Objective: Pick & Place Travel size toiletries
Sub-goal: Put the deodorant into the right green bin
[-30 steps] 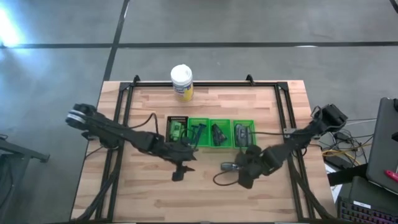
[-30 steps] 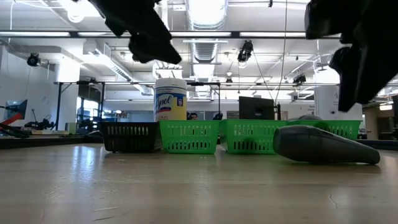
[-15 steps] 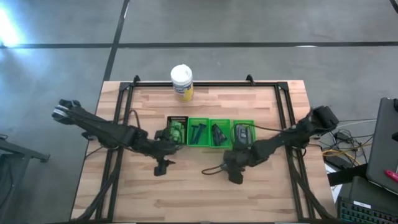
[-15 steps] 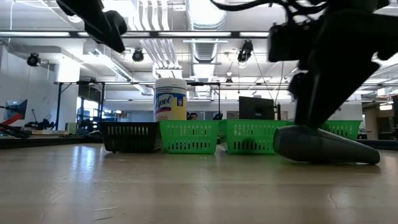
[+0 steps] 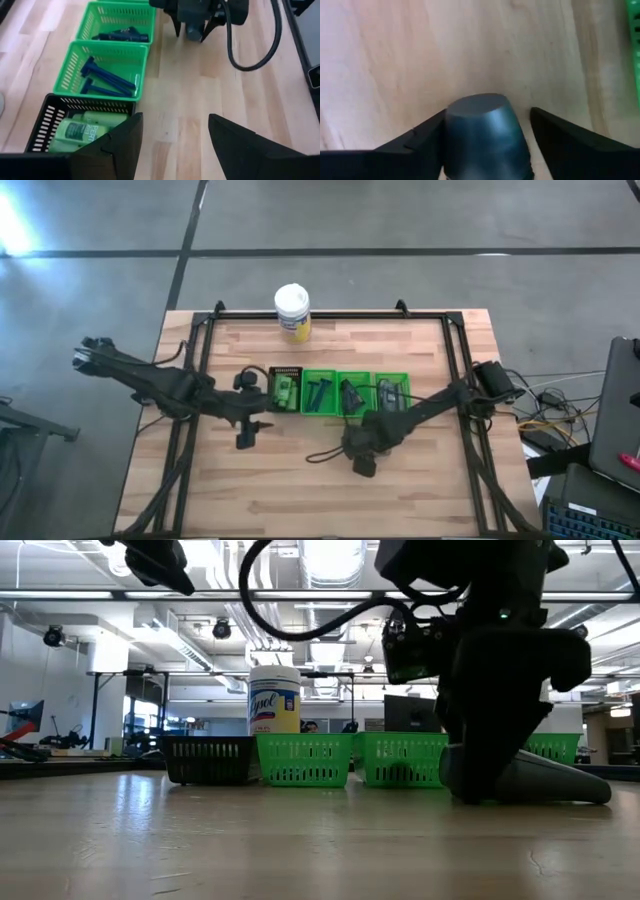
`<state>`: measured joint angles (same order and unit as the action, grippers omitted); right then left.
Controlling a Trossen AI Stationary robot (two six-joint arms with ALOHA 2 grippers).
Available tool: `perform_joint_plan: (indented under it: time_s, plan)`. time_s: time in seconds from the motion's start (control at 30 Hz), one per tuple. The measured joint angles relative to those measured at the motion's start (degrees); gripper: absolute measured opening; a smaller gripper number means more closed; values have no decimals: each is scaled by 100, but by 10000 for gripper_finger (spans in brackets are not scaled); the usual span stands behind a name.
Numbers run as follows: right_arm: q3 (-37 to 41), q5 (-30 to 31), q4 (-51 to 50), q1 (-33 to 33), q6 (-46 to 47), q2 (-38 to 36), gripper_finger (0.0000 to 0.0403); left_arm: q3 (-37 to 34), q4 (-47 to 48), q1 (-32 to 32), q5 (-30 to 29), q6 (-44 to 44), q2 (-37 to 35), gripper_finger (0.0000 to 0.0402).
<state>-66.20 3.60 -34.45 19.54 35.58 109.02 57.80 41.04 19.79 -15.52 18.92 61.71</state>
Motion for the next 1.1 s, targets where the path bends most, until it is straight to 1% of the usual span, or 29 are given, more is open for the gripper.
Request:
perform_joint_plan:
  time_s: [0.1,0.17,0.23,0.27,0.3,0.37,0.43,0.47,0.57,0.63,0.7,0.8,0.93,1.0,1.1]
  plan:
    - [-109,-5,-246,7,97,30,238,-81,-22,25,7,4,-245,229]
    - [-99,-44,-311,10,294,-28,214,-167,-59,21,66,9,-552,229]
    - [-74,-116,-358,11,489,-112,196,-347,-42,-159,198,11,-1051,229]
    - [-74,-123,-378,7,562,-153,194,-443,-29,-327,321,12,-1369,229]
    - [-74,-136,-415,5,655,-181,194,-537,-35,-577,565,15,-1712,229]
    - [-74,-130,-469,-6,911,-215,194,-729,-50,-1281,1083,22,-2225,229]
    - [-72,-104,-483,-15,1229,-222,194,-926,-19,-2096,1350,21,-2589,229]
    - [-71,-98,-483,-15,1405,-232,194,-1011,-9,-2519,1387,22,-2778,229]
    - [-76,-85,-482,0,1798,-309,194,-1237,-27,-3609,1328,20,-3313,229]
    - [-82,-67,-488,-1,1990,-390,194,-1342,50,-4112,1049,18,-3660,229]
    - [-82,8,-625,-16,2208,-495,194,-1378,57,-4534,865,19,-4005,229]
    - [-82,-23,-833,-55,2410,-754,194,-1399,102,-5138,796,20,-4445,229]
    - [-81,-1,-1142,-82,3008,-1378,194,-1419,123,-5866,801,18,-4806,229]
    - [-89,192,-1362,-91,3413,-1730,194,-1416,106,-6180,789,19,-4959,229]
    - [-60,675,-2188,-161,4374,-2230,194,-1414,102,-6658,800,17,-5111,229]
